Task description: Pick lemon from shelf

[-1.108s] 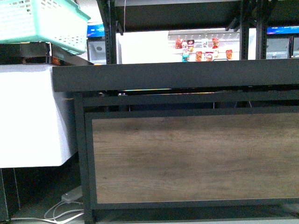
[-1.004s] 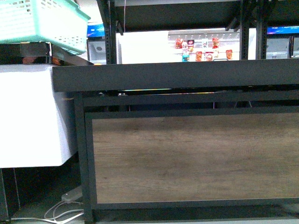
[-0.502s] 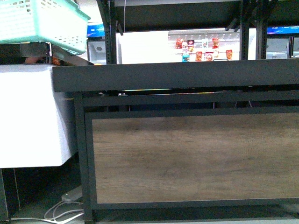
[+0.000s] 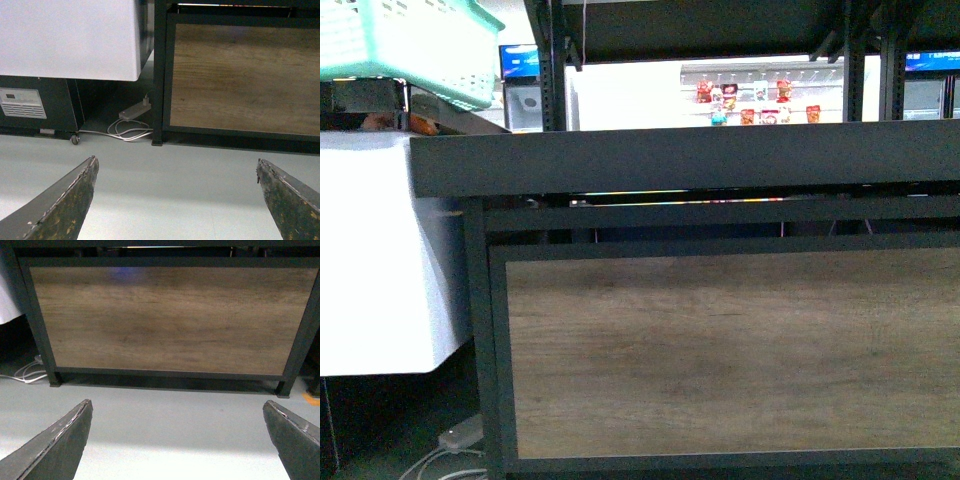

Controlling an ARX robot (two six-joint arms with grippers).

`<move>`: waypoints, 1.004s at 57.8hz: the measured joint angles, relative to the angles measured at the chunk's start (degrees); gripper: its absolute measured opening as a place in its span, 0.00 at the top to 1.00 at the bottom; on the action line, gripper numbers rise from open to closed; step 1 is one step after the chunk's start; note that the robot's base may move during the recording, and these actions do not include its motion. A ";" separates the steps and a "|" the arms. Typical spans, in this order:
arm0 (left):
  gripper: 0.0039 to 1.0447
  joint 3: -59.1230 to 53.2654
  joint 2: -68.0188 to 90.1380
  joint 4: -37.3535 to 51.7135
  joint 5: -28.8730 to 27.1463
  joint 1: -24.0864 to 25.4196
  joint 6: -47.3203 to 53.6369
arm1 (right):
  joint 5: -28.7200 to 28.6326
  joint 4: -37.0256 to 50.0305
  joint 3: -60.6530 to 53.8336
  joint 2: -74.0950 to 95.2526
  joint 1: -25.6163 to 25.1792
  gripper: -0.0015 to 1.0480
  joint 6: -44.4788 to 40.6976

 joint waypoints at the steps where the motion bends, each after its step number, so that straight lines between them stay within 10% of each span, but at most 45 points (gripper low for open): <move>1: 0.07 0.00 0.00 0.00 0.00 0.00 0.00 | 0.00 0.00 0.00 0.00 0.00 0.02 0.00; 58: 0.07 0.00 0.00 0.00 0.02 0.00 0.00 | 0.02 0.00 0.00 0.00 0.00 0.02 0.00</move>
